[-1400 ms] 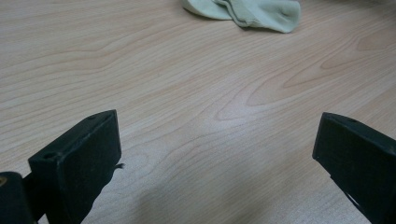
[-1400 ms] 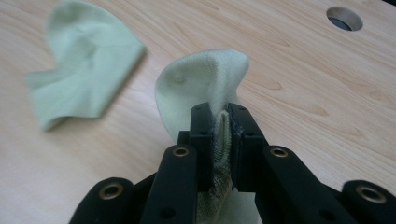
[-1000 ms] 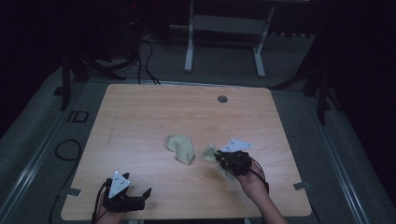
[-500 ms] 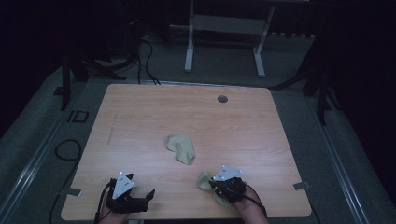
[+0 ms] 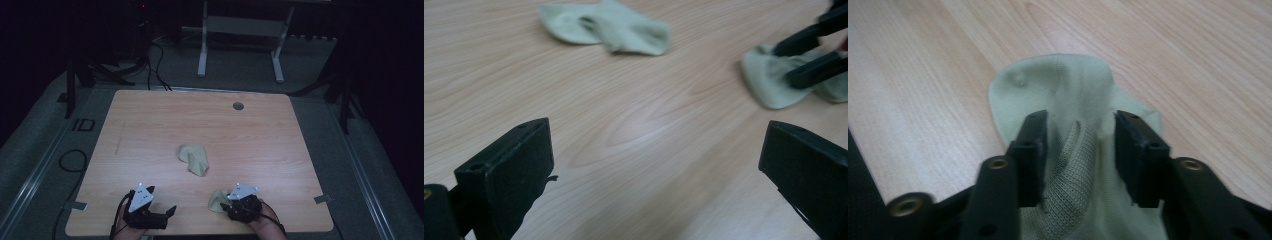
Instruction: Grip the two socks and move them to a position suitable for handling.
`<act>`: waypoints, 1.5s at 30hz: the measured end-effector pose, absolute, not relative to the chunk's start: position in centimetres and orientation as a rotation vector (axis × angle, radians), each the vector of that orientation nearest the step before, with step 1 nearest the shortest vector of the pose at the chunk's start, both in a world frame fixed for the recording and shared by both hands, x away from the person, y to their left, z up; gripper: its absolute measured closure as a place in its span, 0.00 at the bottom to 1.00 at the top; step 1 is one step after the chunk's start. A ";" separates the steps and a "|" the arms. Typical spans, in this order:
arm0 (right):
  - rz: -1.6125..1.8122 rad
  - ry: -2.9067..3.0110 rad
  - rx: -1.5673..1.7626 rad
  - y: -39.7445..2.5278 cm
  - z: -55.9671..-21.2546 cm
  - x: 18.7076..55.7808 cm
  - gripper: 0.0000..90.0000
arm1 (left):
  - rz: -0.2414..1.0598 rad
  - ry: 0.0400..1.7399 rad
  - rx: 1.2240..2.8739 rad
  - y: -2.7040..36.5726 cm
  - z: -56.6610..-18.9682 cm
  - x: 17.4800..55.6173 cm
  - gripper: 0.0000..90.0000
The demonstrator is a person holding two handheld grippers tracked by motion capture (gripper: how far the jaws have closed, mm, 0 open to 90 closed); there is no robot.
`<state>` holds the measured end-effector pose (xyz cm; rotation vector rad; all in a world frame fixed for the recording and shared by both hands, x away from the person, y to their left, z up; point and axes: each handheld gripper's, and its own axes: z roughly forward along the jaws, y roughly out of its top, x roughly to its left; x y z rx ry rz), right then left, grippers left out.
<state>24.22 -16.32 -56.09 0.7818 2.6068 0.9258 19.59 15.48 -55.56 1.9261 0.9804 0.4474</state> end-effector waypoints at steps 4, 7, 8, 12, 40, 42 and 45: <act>0.922 2.639 0.774 -16.2 -56.0 24.3 0.51 | 0.447 0.924 1.947 14.0 -55.0 19.6 0.04; 0.908 2.652 0.759 -16.1 -55.6 24.3 0.45 | 0.434 0.897 1.964 13.2 -54.8 19.7 0.07; 0.915 2.641 0.758 -16.2 -55.3 24.2 0.43 | 0.420 0.872 1.964 12.8 -54.7 19.7 0.09; 0.973 2.623 0.788 -17.0 -53.8 23.8 0.42 | 0.379 0.776 1.981 11.6 -54.3 19.8 0.28; 0.856 2.632 0.865 -17.1 -55.4 21.7 0.91 | 0.276 0.587 2.283 3.4 -57.1 23.0 0.99; 0.867 2.634 0.873 -17.2 -55.4 21.7 0.92 | 0.291 0.596 2.283 3.5 -57.1 23.1 0.99; 0.903 2.619 0.906 -18.0 -54.8 21.6 0.92 | 0.312 0.591 2.294 3.5 -57.0 23.1 0.99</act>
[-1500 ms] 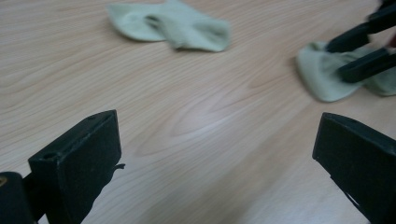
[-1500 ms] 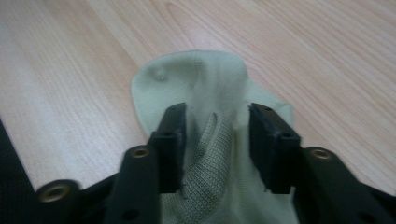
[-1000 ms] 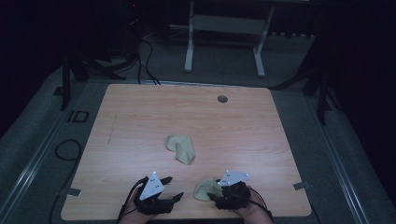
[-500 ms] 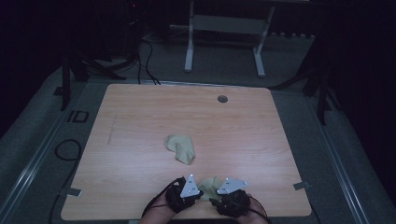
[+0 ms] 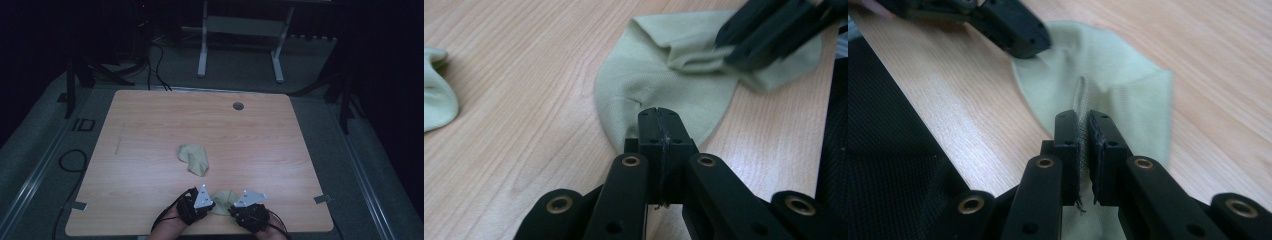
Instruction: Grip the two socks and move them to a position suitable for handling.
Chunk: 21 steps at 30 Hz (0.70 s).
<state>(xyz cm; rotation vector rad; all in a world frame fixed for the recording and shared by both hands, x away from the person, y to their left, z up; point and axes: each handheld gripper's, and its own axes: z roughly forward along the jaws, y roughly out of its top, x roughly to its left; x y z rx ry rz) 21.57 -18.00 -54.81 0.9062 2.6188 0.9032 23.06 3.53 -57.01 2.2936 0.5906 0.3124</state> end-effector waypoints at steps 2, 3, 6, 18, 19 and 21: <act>0.931 2.590 0.942 -18.9 -54.3 21.5 0.92 | 0.314 0.594 2.292 3.7 -57.0 23.0 0.99; 0.940 2.576 0.954 -19.4 -54.1 21.5 0.92 | 0.307 0.601 2.288 3.7 -57.0 23.0 0.99; 0.973 2.527 1.015 -21.2 -53.5 21.7 0.92 | 0.299 0.599 2.289 3.8 -57.0 23.1 0.99; 0.978 2.428 1.200 -26.3 -53.1 23.9 0.91 | 0.274 0.587 2.301 3.0 -56.9 23.0 0.99; 0.973 2.430 1.200 -26.4 -53.3 24.0 0.89 | 0.268 0.584 2.301 2.9 -56.9 22.9 0.99; 0.963 2.424 1.209 -26.5 -53.4 24.0 0.89 | 0.268 0.584 2.301 2.9 -56.9 22.9 0.99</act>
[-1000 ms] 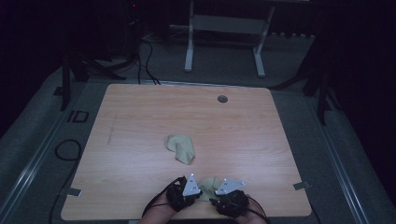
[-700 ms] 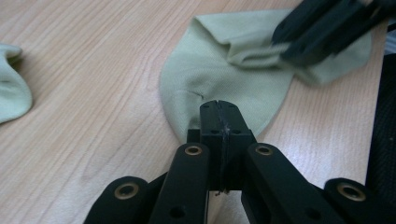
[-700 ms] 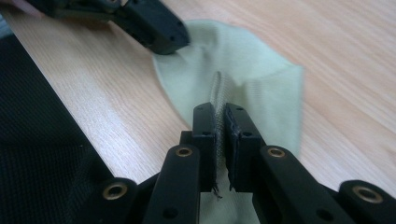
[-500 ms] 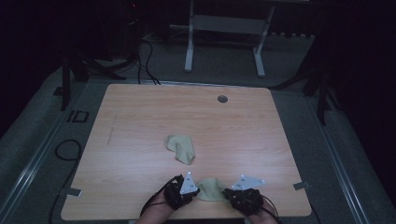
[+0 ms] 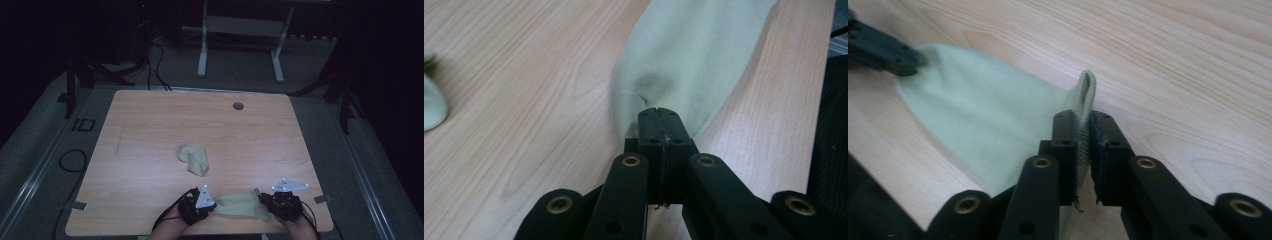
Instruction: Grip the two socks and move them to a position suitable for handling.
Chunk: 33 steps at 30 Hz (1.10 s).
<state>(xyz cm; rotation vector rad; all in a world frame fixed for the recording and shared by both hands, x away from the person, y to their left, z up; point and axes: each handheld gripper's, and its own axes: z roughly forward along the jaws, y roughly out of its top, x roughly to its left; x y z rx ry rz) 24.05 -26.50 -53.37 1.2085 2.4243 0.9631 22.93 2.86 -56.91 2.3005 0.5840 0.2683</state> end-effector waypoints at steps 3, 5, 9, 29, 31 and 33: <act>0.946 2.402 1.245 -27.3 -53.6 24.4 0.73 | 0.260 0.589 2.303 2.6 -56.9 23.0 0.99; 0.948 2.398 1.247 -27.5 -53.4 24.5 0.67 | 0.254 0.597 2.291 2.6 -56.8 23.0 0.97; 0.962 2.394 1.226 -27.3 -52.8 24.6 0.62 | 0.247 0.620 2.230 3.4 -56.3 22.9 0.75; 1.041 2.501 0.980 -16.8 -50.3 30.0 0.45 | 0.278 0.760 2.104 9.4 -56.0 22.2 0.50; 1.052 2.511 0.964 -14.7 -50.2 31.4 0.45 | 0.297 0.793 2.101 10.5 -56.3 22.2 0.50; 1.063 2.520 0.973 -13.4 -50.3 32.1 0.45 | 0.317 0.817 2.097 11.0 -56.3 22.2 0.50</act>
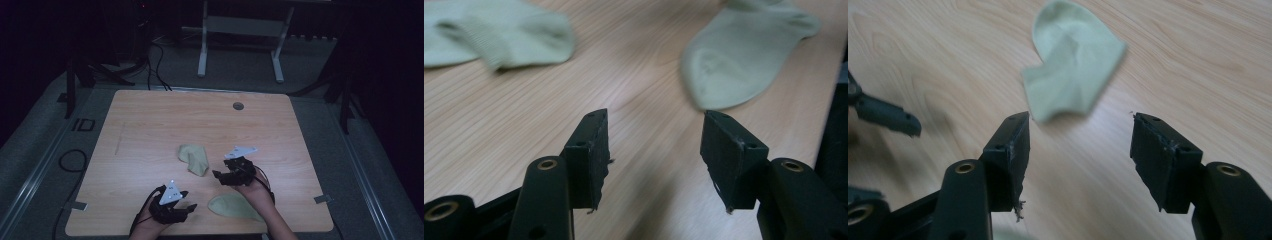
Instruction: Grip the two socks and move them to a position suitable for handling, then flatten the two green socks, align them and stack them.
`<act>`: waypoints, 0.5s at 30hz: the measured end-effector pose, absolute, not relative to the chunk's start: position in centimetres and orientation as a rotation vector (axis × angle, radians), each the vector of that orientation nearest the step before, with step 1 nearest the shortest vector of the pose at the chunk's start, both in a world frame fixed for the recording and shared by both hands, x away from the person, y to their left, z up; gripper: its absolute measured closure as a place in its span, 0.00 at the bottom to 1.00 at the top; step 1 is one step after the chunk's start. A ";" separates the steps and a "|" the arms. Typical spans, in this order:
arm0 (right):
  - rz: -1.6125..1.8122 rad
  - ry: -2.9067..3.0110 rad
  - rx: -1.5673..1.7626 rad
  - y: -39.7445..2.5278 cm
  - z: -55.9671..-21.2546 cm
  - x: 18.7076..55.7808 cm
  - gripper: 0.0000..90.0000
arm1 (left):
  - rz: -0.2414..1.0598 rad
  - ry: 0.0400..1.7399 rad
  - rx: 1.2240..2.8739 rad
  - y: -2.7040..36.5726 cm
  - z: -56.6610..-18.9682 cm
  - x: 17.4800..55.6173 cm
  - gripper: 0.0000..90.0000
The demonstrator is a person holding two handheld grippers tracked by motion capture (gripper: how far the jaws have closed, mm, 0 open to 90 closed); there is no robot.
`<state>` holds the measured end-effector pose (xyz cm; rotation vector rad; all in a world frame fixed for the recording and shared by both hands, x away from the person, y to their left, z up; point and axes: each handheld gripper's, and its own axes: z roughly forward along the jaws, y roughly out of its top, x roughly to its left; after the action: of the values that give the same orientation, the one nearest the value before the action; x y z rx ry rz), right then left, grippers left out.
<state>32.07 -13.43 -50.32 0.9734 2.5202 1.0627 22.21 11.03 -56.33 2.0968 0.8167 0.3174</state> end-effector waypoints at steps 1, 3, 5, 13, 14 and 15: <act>1.065 2.521 0.965 -12.8 -50.4 32.4 0.45 | 0.331 0.828 2.094 11.3 -56.3 22.2 0.50; 1.051 2.525 0.958 -11.5 -50.5 33.0 0.45 | 0.335 0.850 2.076 11.6 -56.3 22.4 0.50; 1.034 2.527 0.942 -10.1 -50.5 33.7 0.45 | 0.328 0.853 2.074 11.8 -56.3 22.5 0.50; 0.976 2.519 0.968 -6.0 -51.5 36.8 0.44 | 0.325 0.839 2.082 11.6 -56.3 22.4 0.48; 0.963 2.522 0.969 -5.5 -51.8 37.2 0.44 | 0.321 0.841 2.080 11.6 -56.3 22.4 0.48; 0.919 2.520 0.979 -4.4 -52.6 38.1 0.44 | 0.322 0.840 2.083 11.6 -56.4 22.4 0.48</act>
<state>38.06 -4.43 -52.55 0.9791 2.5205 0.9194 22.37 11.63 -56.39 2.0828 0.8399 0.3222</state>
